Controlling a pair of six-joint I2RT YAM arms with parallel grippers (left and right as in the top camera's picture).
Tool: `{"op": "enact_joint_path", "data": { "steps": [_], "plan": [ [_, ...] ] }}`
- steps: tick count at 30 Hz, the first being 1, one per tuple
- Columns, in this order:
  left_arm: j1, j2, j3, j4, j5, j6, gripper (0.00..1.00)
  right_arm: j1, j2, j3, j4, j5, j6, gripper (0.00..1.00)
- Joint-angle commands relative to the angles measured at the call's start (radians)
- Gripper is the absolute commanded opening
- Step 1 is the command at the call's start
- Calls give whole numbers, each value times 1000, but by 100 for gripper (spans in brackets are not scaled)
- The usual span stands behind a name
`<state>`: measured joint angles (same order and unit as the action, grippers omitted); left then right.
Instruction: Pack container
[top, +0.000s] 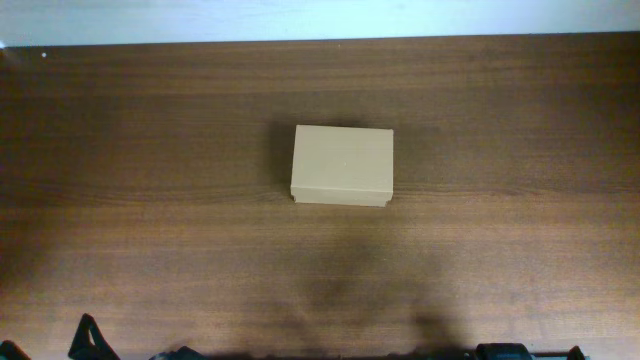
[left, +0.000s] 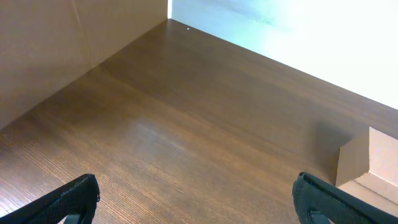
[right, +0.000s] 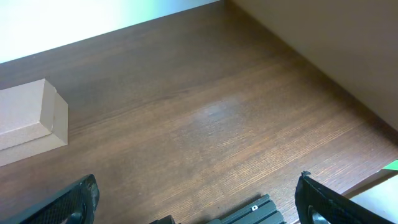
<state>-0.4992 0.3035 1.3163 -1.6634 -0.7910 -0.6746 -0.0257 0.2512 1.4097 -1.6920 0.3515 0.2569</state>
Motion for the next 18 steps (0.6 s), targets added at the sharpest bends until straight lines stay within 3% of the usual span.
{"op": "enact_joint_path", "data": {
  "steps": [1, 5, 9, 12, 18],
  "plan": [
    [0, -6, -6, 1, -17, -10, 100, -8, -2, -4, -6, 19, -5, 99],
    [0, -6, -6, 1, -17, -10, 100, -7, -2, -5, 14, 44, -6, 99],
    [0, -6, -6, 1, -17, -10, 100, -8, -19, -12, 217, 48, -5, 99],
    [0, -6, -6, 1, -17, -10, 100, -8, -65, -77, 498, -22, -5, 99],
    [0, -6, -6, 1, -17, -10, 100, -8, -195, -442, 1159, -214, -5, 99]
  ]
}}
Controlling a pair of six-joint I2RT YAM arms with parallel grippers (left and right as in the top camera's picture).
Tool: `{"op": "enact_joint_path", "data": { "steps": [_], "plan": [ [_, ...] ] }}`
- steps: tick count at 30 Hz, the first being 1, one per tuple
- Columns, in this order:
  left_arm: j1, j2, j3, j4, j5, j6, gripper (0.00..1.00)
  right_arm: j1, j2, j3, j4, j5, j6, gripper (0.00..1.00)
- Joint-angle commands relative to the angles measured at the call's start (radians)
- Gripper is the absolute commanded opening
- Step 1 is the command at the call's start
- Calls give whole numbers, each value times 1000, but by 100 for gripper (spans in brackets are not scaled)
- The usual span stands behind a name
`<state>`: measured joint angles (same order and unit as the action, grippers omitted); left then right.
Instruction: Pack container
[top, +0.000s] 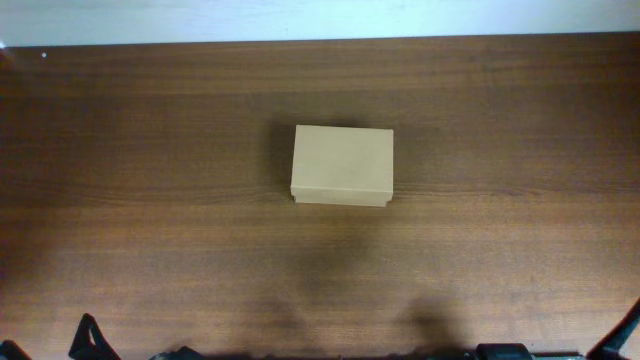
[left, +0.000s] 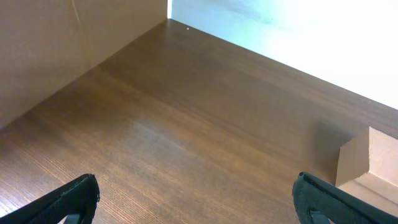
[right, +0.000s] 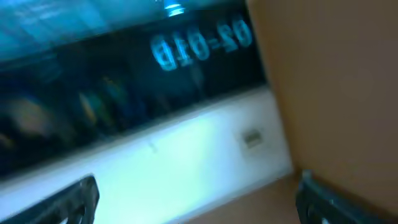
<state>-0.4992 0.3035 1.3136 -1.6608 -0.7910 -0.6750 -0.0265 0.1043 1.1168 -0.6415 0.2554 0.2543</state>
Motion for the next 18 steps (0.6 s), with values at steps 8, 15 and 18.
{"op": "enact_joint_path", "data": {
  "steps": [8, 15, 18],
  "plan": [
    [0, -6, -4, -2, -17, -10, 100, -8, -100, -607, 450, -197, -15, 99],
    [0, -6, -4, -2, -17, -10, 100, -9, -100, -893, 629, -195, -67, 99],
    [0, -6, -4, -2, -17, -10, 100, -10, -100, -975, 686, -180, -67, 99]
  ]
}}
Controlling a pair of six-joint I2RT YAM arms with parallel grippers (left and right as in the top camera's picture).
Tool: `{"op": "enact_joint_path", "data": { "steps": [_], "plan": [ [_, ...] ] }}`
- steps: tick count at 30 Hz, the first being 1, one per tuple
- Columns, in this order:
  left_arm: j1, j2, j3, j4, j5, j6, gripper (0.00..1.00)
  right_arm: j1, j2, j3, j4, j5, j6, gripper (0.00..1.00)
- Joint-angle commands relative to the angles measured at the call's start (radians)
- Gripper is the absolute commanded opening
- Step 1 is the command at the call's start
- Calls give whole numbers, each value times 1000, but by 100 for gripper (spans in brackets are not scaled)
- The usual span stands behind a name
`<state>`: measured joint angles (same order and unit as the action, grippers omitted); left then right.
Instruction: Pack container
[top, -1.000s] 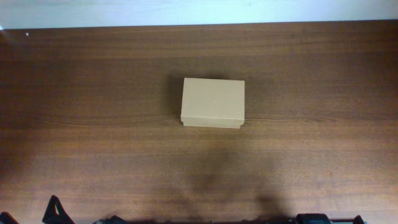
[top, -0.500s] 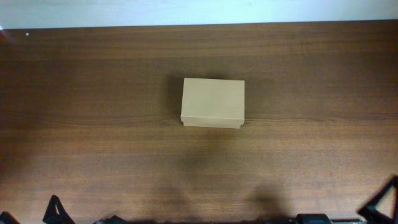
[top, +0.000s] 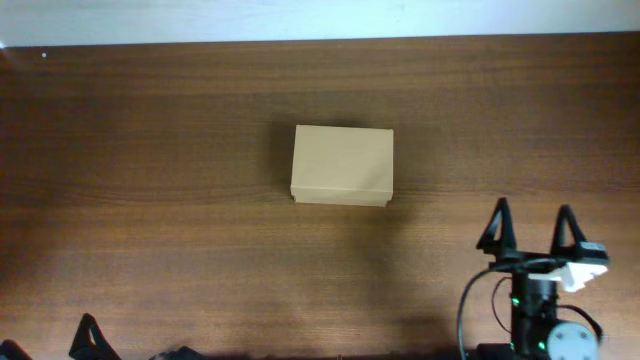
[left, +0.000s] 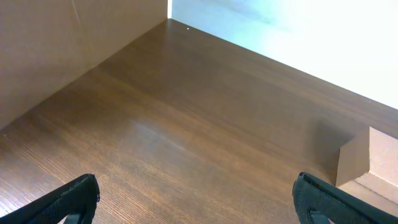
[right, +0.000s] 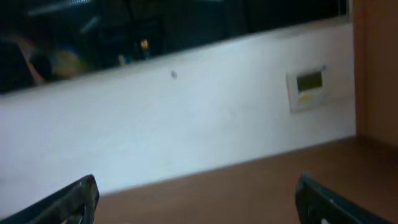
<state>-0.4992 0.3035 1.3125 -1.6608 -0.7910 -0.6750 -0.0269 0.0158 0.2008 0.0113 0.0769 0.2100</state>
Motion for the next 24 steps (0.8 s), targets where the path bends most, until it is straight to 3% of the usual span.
{"op": "enact_joint_path", "data": {
  "steps": [1, 24],
  "plan": [
    [0, -6, -3, -2, -17, -10, 100, -15, -11, -84, 50, -2, -23, 99],
    [0, -6, -3, -2, -17, -10, 100, -77, -12, -195, 81, -43, -37, 99]
  ]
}}
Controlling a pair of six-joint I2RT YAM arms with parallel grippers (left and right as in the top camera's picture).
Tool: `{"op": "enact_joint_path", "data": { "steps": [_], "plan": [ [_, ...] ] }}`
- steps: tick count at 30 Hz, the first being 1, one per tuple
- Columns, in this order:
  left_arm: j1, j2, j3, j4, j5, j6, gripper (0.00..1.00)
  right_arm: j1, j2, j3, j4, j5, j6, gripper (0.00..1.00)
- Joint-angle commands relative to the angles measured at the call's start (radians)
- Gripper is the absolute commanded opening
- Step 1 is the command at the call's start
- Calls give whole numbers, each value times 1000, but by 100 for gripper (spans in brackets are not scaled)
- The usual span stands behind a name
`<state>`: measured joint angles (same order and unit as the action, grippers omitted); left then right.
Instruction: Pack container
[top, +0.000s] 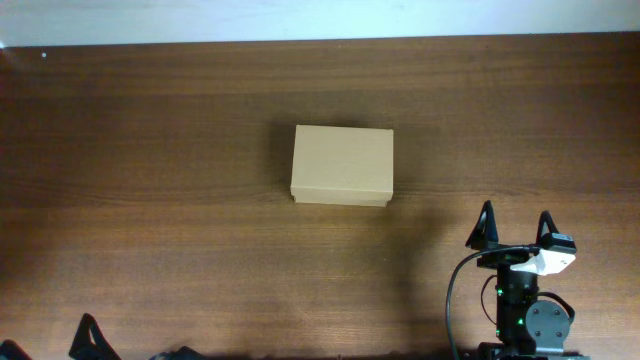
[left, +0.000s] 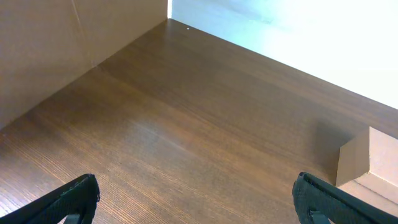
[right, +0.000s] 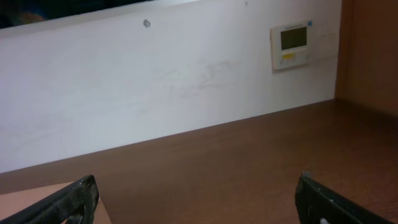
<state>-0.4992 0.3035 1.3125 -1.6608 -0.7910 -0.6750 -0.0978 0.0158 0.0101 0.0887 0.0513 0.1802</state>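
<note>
A closed tan cardboard box (top: 343, 165) sits in the middle of the dark wooden table (top: 150, 120). My right gripper (top: 514, 226) stands open near the front right, fingertips pointing toward the far edge, well short of the box and to its right. Its wrist view shows only a corner of the box (right: 28, 198) at the lower left. My left gripper (left: 196, 200) is open over bare wood at the front left, with the box (left: 370, 163) at the right edge of its view. Neither gripper holds anything.
A white wall (right: 186, 81) with a small thermostat panel (right: 292, 45) rises behind the table's far edge. Brown board panels (left: 56, 43) stand at the table's left and right sides. A dark part of the left arm (top: 88, 338) pokes in at the overhead view's bottom edge.
My right gripper has shifted a little to the left and nearer the front edge. Its camera now tilts lower and shows more table. The left gripper and the box have not moved.
At first both arms sat low at the front edge, the right wrist camera looking down at the table and box. Then the right camera pointed up, blurred. After that the right gripper showed open at the front right of the table, where it still stands.
</note>
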Motion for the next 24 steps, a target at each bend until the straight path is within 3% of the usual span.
{"op": "enact_joint_path", "data": {
  "steps": [1, 10, 24],
  "plan": [
    [0, -6, -3, -2, -17, -10, 100, -6, -12, -5, 2, -18, -8, 99],
    [0, -6, -3, -2, -17, -10, 100, -6, -11, -5, -163, -18, -8, 99],
    [0, -6, -3, -2, -17, -10, 100, -6, -6, -5, -168, -18, -8, 99]
  ]
}}
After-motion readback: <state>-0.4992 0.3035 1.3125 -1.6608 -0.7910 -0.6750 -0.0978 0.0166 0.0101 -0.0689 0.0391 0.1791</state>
